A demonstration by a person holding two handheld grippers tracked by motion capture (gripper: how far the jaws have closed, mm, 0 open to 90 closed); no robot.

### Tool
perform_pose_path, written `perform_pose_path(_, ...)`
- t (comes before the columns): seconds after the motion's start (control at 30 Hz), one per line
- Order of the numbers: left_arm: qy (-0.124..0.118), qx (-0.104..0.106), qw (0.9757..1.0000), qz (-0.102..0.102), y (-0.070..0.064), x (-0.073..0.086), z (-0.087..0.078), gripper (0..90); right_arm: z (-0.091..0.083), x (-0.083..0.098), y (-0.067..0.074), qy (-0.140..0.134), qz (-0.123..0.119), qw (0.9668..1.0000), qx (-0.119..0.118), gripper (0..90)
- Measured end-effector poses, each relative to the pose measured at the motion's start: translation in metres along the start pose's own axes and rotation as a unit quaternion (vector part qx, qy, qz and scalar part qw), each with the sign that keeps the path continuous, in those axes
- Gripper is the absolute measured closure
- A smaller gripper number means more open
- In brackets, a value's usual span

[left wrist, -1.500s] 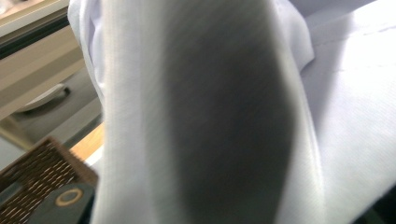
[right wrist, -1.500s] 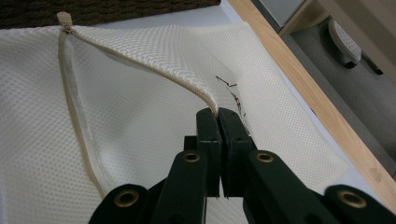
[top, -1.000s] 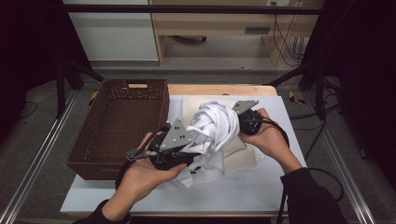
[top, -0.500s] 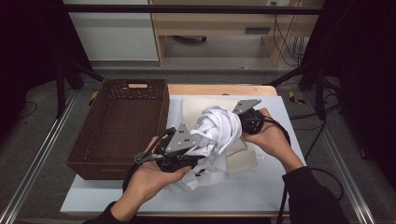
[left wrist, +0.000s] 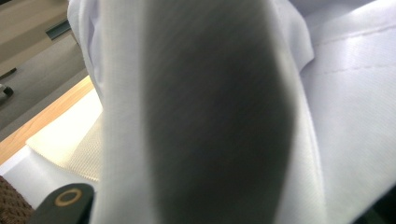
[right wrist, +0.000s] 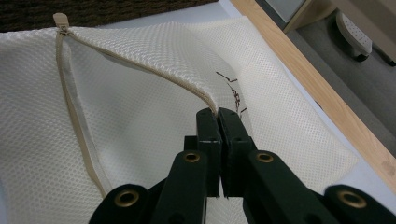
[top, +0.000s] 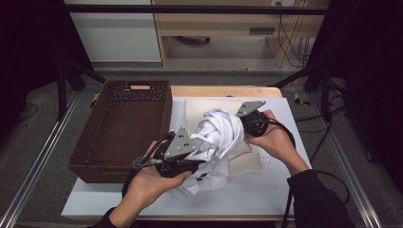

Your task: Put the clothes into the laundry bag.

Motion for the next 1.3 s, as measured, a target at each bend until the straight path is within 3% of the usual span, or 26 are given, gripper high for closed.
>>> perform_pose_path(0.27,0.012,-0.001,0.9999,0.001,-0.002,0.009,0.005,61.3,-0.001,0.0,-0.003,-0.002,0.007,1.0,0.001,88.5)
perform_pose_path(0.5,0.031,0.001,0.9995,0.003,-0.003,0.022,0.019,61.2,-0.003,0.002,-0.008,-0.011,0.024,0.9996,-0.003,88.5)
perform_pose_path(0.93,0.061,0.007,0.9981,0.007,-0.004,0.033,0.043,61.2,-0.004,-0.002,-0.013,-0.008,0.018,0.9998,0.005,88.6)
perform_pose_path(0.97,0.063,0.017,0.9979,0.004,-0.006,0.034,0.048,61.2,-0.004,-0.003,-0.014,-0.008,0.017,0.9998,0.007,88.6)
perform_pose_path(1.03,0.067,0.006,0.9977,0.008,-0.004,0.035,0.052,61.2,-0.005,-0.003,-0.015,-0.009,0.016,0.9998,0.008,88.6)
perform_pose_path(1.3,0.077,-0.004,0.997,0.007,0.0,0.036,0.068,61.1,-0.006,-0.006,-0.017,-0.01,0.013,0.9998,0.013,88.6)
Point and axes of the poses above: each handheld gripper's, and its own axes: z roughly forward along the jaws, x roughly out of its underside, y roughly to its left, the point moved 3 cm from there along z, roughly forward along the jaws, and after that the axes turned 1 degree about -z, right-handed, at the moved point
